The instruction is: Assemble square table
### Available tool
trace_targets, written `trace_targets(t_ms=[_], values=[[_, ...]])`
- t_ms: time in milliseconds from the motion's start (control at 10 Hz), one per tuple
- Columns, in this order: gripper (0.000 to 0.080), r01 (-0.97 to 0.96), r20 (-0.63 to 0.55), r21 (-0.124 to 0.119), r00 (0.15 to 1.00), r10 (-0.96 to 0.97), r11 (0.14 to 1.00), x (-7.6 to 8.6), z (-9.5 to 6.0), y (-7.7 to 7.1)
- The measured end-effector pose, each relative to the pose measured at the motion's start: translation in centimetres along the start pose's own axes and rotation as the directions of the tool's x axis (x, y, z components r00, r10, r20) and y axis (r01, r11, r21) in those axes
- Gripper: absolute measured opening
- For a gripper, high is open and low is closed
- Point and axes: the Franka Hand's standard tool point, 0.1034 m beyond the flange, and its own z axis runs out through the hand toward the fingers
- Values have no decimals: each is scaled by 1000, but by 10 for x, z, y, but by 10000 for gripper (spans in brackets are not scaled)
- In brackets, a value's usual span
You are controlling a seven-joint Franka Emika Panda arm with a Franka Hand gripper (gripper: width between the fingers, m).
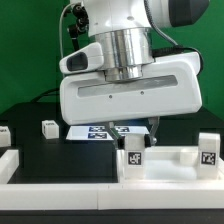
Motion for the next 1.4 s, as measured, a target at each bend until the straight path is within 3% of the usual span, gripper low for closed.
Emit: trace_targets(t_ms=[200, 500, 1100, 1200, 1300, 1400], values=[[299, -130, -2, -3, 991, 130, 991, 1, 0, 2], [300, -358, -14, -31, 934, 358, 933, 1, 0, 6], [311, -319, -16, -34, 948, 319, 947, 1, -2, 6], [408, -309, -22, -26, 951, 308, 951, 2, -7, 4], [408, -304, -22, -20, 952, 304, 952, -1, -12, -2], [592, -291, -24, -16, 956, 291, 956, -3, -18, -11]])
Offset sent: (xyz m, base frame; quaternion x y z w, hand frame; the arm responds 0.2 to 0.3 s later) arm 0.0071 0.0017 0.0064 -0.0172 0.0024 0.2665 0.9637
